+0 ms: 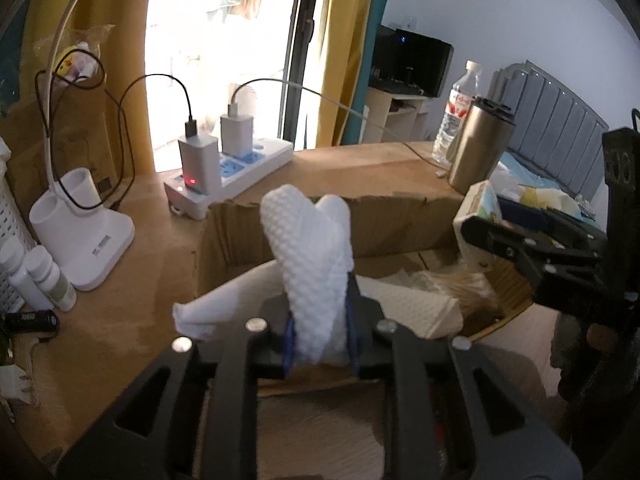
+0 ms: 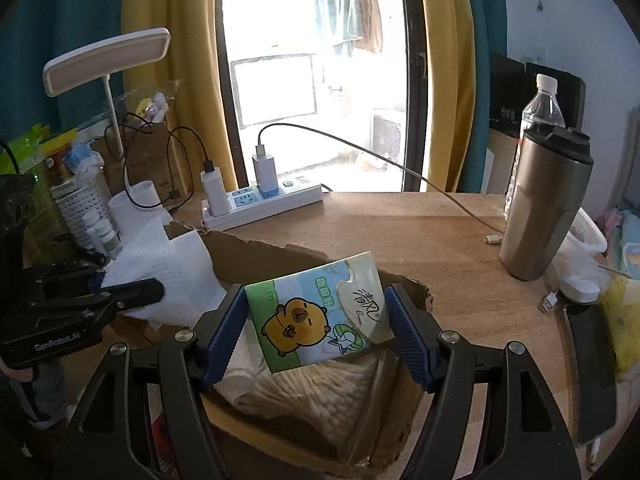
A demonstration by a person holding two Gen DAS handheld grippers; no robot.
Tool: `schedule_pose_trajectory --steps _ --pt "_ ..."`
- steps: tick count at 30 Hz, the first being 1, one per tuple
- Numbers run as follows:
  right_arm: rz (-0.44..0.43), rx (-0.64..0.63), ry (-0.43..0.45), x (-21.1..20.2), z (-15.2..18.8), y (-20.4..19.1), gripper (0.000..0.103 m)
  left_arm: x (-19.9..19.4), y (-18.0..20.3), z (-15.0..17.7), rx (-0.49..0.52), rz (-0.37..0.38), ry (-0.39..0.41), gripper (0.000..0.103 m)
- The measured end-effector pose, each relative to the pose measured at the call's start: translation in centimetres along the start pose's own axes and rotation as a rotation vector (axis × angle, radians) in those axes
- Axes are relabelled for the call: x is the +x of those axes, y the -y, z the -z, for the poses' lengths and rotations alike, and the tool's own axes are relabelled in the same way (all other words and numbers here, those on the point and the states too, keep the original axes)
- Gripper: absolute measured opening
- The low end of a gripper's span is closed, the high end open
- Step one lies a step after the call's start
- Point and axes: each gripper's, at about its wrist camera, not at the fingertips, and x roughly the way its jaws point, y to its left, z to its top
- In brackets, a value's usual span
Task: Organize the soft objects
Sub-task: 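Open both grippers to drop the tissue pack and wipe into the box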
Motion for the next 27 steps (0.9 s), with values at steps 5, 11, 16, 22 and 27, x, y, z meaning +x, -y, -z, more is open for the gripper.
schedule_pose_trajectory --steps 5,11,16,22,27 --pt "0.016 0.009 -0.002 0.7 -0.1 0.1 0.073 -0.1 0.0 -0.3 0.008 -0.025 -0.015 0.039" --pt "0.015 0.016 -0.021 1.5 -0.3 0.2 0.074 -0.9 -0.3 -0.7 -0.021 0.018 0.02 0.075" --pt "0.012 0.007 -0.021 1.4 -0.4 -0.1 0.075 -0.9 -1.1 -1.0 -0.064 0.019 0.015 0.075" --pt "0.001 0.005 -0.009 0.9 -0.4 -0.2 0.09 -1.7 -1.3 -1.0 -0.039 -0.041 0.029 0.075" --pt "-0.002 0.005 -0.007 0.6 -0.4 -0.2 0.09 -1.6 -3.1 -0.7 -0.067 -0.103 0.021 0.075"
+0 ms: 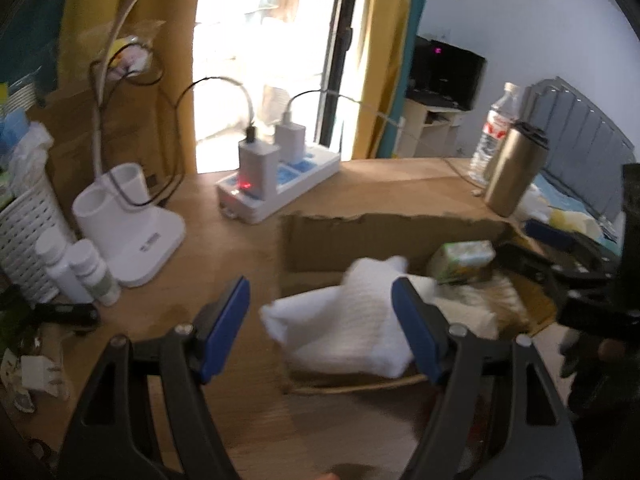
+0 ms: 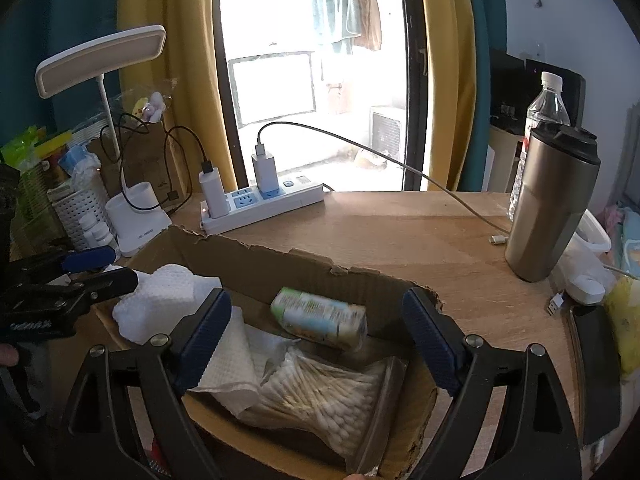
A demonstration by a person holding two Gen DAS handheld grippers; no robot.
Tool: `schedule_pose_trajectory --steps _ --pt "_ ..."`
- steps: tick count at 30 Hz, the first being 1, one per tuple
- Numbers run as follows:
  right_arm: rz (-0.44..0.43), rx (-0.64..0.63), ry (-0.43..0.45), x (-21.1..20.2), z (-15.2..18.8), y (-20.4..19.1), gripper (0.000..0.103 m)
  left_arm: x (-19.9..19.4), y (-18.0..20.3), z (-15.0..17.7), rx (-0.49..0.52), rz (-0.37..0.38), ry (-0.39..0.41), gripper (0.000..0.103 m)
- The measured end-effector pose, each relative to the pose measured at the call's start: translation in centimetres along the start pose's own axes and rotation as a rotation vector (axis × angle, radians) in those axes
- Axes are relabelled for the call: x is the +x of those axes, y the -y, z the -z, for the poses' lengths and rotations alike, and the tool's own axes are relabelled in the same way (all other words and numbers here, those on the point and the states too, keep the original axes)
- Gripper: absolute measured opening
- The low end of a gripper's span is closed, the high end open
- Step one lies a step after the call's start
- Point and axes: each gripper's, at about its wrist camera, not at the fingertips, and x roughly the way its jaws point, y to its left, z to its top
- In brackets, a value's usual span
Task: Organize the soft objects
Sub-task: 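Open both grippers to drop the tissue pack and wipe into the box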
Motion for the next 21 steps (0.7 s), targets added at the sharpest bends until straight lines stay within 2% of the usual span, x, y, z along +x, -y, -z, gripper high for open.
schedule_pose_trajectory --steps 4,9,21 --pt "0.003 0.0 -0.004 -0.1 0.2 0.0 0.09 1.7 -1.1 0.8 -0.02 -0.039 -0.064 0.075" --pt "0.011 -0.003 -0.006 -0.5 0.3 -0.1 0.09 3.2 -0.9 1.5 -0.017 -0.037 -0.124 0.075" --pt "0.02 -0.025 0.025 -3.4 0.2 -1.7 0.09 -0.4 -0.3 1.3 -0.02 -0.005 -0.063 0.075"
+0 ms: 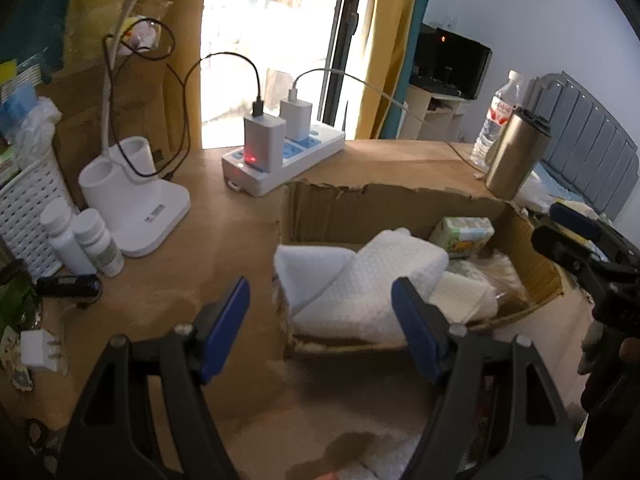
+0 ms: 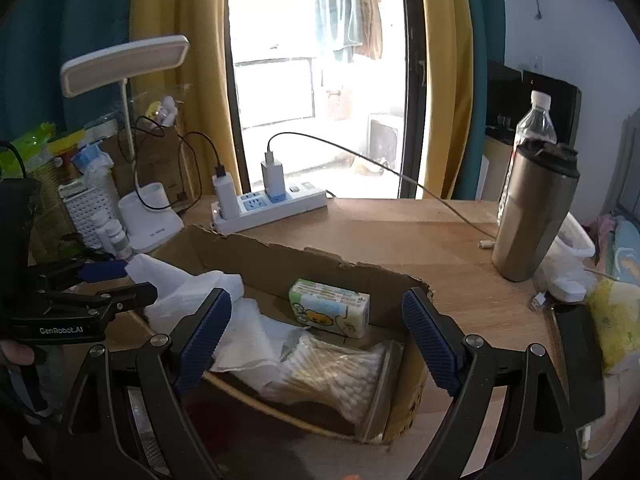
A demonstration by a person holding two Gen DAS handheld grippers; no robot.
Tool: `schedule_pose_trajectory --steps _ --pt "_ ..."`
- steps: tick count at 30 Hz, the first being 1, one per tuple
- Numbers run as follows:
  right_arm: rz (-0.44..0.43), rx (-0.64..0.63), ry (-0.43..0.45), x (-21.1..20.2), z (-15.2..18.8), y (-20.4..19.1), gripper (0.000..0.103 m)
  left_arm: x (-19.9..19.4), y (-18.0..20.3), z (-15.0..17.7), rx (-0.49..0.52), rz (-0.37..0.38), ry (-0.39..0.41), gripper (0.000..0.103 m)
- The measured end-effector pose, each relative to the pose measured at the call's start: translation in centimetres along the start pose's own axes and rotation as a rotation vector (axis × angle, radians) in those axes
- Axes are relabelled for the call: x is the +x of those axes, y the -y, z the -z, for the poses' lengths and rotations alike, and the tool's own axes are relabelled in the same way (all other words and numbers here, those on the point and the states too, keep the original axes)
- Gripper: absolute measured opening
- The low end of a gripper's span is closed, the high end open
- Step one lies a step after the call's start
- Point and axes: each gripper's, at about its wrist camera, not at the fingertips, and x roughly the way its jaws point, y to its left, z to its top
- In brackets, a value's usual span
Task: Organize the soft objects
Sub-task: 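Open both grippers to drop the tissue pack and wipe into the box, then move both grippers back toward the teddy bear and bubble wrap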
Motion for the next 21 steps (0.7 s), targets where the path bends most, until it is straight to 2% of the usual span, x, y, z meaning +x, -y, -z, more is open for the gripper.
schedule_pose_trajectory --steps 14,21 --pt "0.01 -0.021 0.049 -5.0 0.3 -2.1 0.09 -6.5 0.7 1.5 0.021 0.039 0.092 0.075" --pt "0.005 -0.034 0.064 -6.8 0.5 -3.1 0.09 -8.7 1.1 2.1 0.03 0.032 0.129 0.075"
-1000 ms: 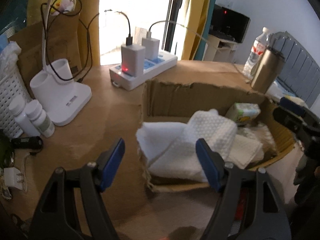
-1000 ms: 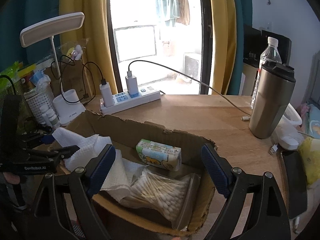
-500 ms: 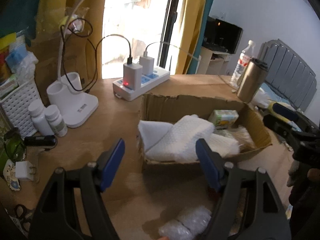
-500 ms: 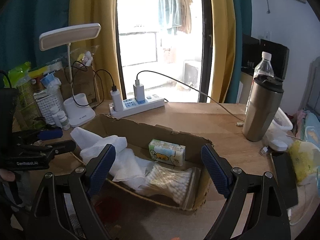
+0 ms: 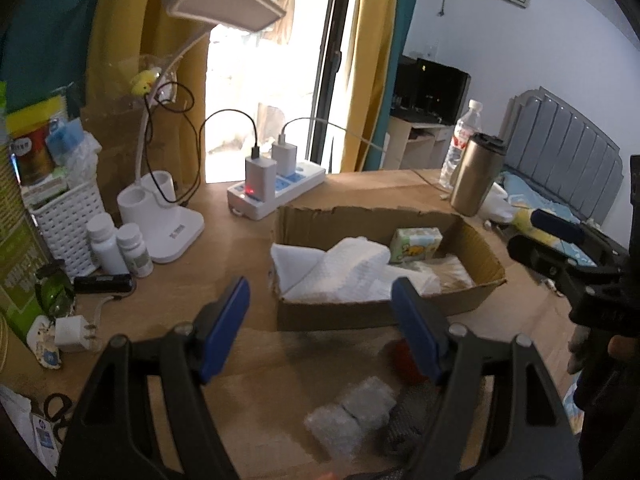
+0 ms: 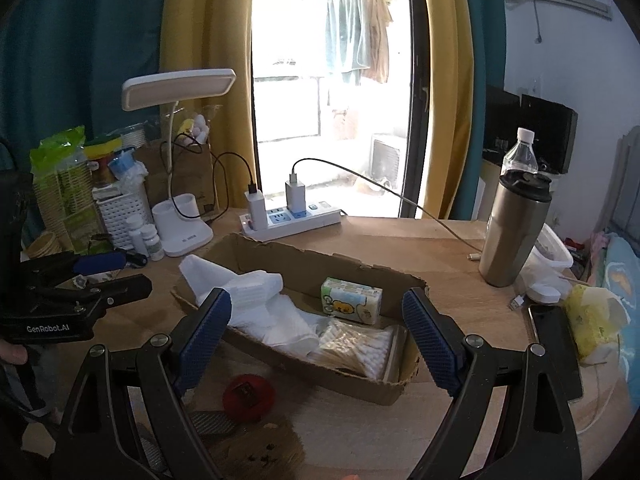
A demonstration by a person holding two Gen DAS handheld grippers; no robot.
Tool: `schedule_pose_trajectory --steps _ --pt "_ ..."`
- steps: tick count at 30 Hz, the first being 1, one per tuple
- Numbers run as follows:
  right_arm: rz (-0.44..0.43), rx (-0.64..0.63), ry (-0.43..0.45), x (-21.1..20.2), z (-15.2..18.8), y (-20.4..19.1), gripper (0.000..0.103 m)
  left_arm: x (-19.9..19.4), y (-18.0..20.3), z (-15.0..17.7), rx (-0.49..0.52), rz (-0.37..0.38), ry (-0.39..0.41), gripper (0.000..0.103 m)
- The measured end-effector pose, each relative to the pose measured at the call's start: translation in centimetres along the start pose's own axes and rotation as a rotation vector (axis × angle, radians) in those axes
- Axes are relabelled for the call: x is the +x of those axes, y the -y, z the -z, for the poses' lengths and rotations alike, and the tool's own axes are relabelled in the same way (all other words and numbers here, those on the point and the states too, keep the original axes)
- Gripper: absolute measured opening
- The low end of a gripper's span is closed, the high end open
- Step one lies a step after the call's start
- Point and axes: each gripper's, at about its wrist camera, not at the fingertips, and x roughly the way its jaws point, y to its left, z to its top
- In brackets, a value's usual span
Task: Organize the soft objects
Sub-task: 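Move both grippers back toward the teddy bear and bubble wrap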
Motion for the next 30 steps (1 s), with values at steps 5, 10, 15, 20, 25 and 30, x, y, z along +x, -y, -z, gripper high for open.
schedule_pose_trajectory --steps 5,10,15,20,25,30 --pt "0.001 -0.003 0.005 -1.0 0.2 -0.4 0.09 -1.6 0.5 0.3 0.01 0.008 0.035 0.075" --pt "-0.001 -0.008 0.003 -1.7 0.6 -1.0 0.09 -3.1 1.1 0.8 0.022 0.026 0.068 0.076" --pt "-0.001 -0.013 0.002 -2.3 1.0 -1.5 0.09 -4.1 1.3 1.2 0.022 0.039 0.084 0.076" --pt "-0.003 -0.013 -0.005 -2.8 1.6 -1.9 0.09 -4.9 1.5 1.9 0.022 0.048 0.093 0.076" --pt "-0.006 -0.014 -0.015 -3.1 2.4 -2.2 0.09 -5.2 1.6 2.7 0.016 0.046 0.082 0.076" --pt "-0.007 -0.013 -0.027 -3.3 3.1 -2.5 0.09 -5.5 1.7 3.4 0.014 0.052 0.08 0.076"
